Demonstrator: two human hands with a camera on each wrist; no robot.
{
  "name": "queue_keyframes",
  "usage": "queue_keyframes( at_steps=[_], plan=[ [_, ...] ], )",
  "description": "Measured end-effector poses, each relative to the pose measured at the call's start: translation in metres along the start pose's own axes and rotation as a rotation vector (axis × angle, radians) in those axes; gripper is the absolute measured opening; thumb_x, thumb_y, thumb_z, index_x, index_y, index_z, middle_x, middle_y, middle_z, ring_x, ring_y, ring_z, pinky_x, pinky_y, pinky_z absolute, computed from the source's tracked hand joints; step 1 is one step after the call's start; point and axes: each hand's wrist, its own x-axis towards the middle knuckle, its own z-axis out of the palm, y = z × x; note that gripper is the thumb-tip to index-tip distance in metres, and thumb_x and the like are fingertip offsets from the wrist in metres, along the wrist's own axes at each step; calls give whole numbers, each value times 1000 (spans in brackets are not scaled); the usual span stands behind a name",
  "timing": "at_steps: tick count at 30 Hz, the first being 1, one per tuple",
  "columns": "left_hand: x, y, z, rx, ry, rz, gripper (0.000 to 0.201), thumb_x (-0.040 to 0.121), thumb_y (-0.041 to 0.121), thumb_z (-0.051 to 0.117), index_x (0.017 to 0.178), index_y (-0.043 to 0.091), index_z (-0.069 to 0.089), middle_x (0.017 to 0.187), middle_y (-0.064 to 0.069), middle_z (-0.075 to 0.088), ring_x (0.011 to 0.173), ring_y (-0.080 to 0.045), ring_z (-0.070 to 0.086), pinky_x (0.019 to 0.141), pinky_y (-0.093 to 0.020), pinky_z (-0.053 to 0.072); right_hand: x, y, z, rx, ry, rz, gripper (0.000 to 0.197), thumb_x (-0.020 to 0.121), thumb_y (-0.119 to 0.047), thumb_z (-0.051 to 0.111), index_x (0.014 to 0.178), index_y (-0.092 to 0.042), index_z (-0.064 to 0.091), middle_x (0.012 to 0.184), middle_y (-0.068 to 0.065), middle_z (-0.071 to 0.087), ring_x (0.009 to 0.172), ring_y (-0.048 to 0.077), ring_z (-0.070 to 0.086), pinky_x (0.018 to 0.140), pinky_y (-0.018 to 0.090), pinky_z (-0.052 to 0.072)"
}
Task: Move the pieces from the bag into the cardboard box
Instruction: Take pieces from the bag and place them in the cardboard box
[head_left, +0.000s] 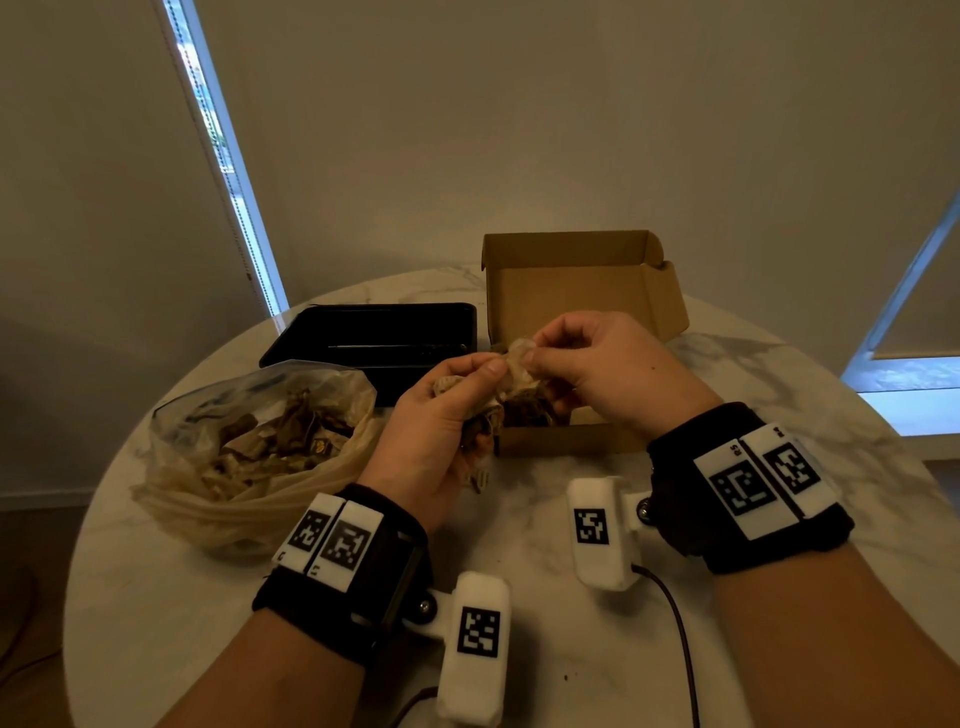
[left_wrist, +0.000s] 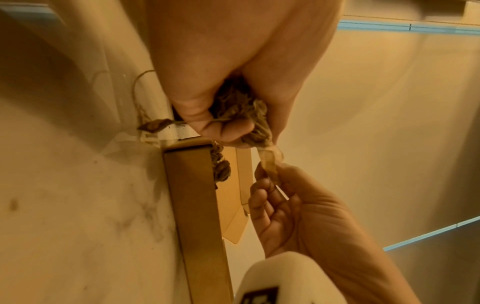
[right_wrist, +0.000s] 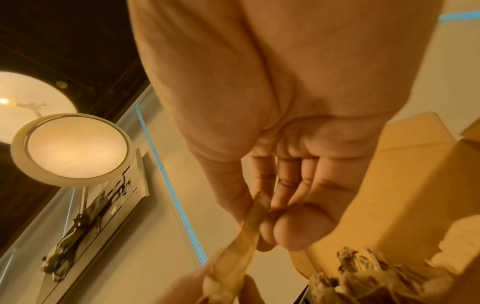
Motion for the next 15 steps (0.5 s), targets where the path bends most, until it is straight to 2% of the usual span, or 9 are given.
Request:
queue_keyframes(
  at_steps=[3, 5, 8, 12, 15],
  plan=[
    [1, 2, -1, -19, 83, -11, 22, 92, 28, 72, 111, 16, 74, 92, -1, 74, 65, -5, 65, 49, -17, 45, 3, 0, -3, 82, 34, 21, 4, 94, -13, 69, 92, -16, 69, 92, 9, 72, 66, 17, 67, 74, 38, 62],
    [2, 4, -3, -72, 149, -39, 25, 93, 32, 71, 111, 15, 75, 89, 0, 73, 62, -6, 63, 48, -16, 44, 5, 0, -4, 135, 115, 17, 6, 95, -12, 68, 92, -17, 67, 96, 8, 72, 75, 19, 72, 78, 39, 63],
    [3, 5, -5, -158, 209, -55, 22, 96, 31, 66, 109, 14, 73, 80, 1, 71, 61, -8, 63, 47, -16, 46, 8, 1, -8, 222, 236, 16, 8, 98, -12, 64, 92, -17, 64, 101, 9, 72, 84, 23, 76, 78, 40, 63],
    [6, 4, -9, -212, 263, -62, 16, 97, 31, 65, 100, 17, 69, 79, 0, 69, 65, -11, 63, 47, -18, 49, 8, -2, -13, 389, 360, -2, 8, 102, -12, 58, 98, -18, 60, 105, 7, 70, 81, 19, 77, 69, 31, 61],
    [9, 3, -12, -232, 315, -49, 14, 96, 30, 66, 98, 17, 69, 76, 0, 69, 67, -11, 65, 49, -19, 51, 9, -2, -18, 476, 451, -20, 8, 103, -10, 56, 100, -17, 60, 106, 9, 69, 78, 19, 77, 67, 29, 61]
  ],
)
